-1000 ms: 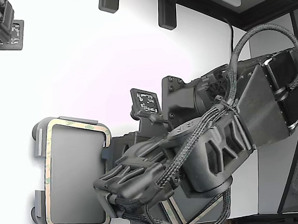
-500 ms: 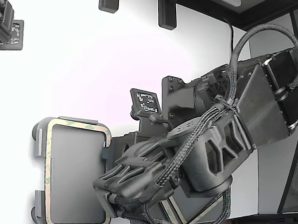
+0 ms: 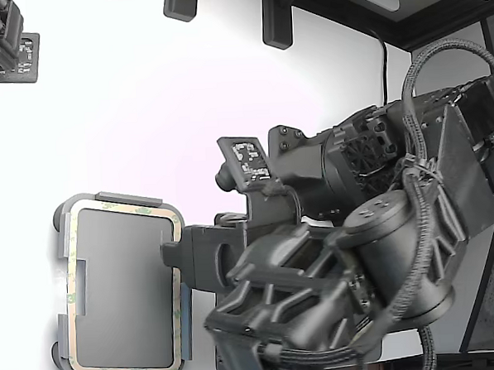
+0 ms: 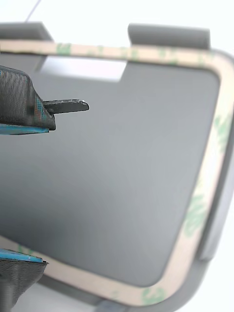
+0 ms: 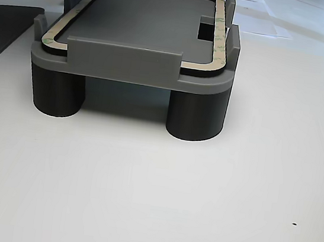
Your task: Move top rectangular frame to the holder.
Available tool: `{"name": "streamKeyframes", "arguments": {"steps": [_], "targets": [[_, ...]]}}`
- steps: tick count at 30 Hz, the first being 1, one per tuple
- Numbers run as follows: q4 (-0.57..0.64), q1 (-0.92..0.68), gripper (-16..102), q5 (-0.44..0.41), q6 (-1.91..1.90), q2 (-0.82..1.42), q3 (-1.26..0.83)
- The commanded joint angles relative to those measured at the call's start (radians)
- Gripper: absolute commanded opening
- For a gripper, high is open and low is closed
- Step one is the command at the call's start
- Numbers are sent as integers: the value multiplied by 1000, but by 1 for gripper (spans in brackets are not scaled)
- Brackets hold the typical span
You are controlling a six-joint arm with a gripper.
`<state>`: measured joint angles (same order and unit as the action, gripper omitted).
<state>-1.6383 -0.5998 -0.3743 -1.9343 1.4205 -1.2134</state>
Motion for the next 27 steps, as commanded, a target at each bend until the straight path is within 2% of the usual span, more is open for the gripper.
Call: {"name": "streamKeyframes", "arguments": {"steps": [1,5,8,11,18,21,27], "targets": [[31,5,100,-192,241,118,0],[213,44,100,-299,684,334,-201],[402,124,100,-296,1031,541,-403],[485,264,100,-173,1287,749,-572],[615,657,100,230,1720,1160,-940],[649,696,100,281,1776,1266,-1078],[683,695,100,298,1805,1468,-1319]]}}
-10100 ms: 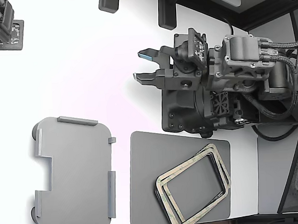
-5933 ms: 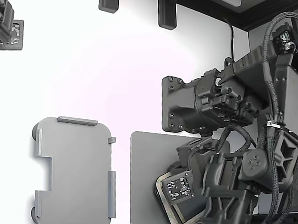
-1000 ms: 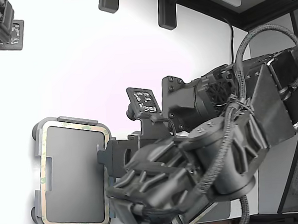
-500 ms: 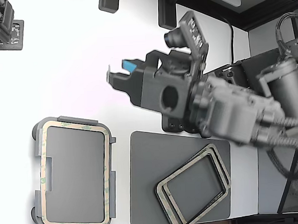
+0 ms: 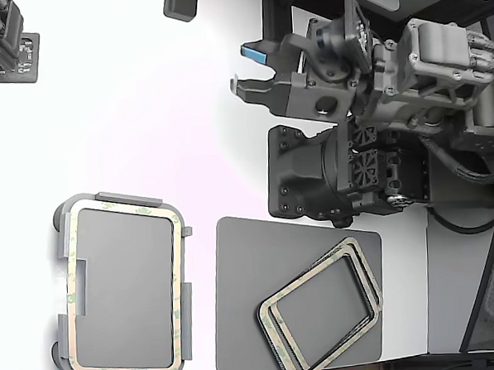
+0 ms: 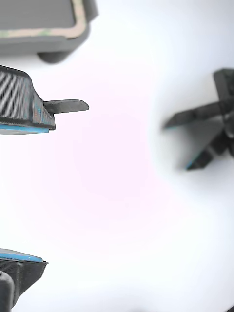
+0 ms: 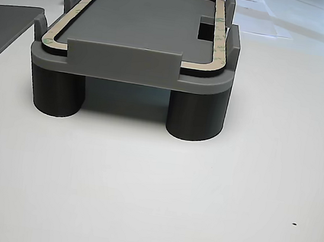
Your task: Move top rectangular frame to the holder.
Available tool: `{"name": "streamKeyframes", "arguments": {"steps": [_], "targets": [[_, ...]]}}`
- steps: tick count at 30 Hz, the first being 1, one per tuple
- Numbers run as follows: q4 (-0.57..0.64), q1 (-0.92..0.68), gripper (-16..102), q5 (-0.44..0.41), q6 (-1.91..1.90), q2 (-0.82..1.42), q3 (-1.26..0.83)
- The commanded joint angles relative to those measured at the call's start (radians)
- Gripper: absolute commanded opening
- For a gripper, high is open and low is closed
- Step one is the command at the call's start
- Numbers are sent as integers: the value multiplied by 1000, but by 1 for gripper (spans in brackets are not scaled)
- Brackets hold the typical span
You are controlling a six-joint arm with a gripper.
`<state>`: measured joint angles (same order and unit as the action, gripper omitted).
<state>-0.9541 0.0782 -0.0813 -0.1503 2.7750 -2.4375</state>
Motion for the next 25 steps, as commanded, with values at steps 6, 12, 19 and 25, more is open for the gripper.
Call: {"name": "streamKeyframes", "arguments": {"steps": [6,12,19,25], "targets": [[-17,8,100,41,52,181,-198],[-15,8,100,38,51,181,-199],[-15,8,100,38,51,181,-199],[-15,8,100,38,51,181,-199]]}}
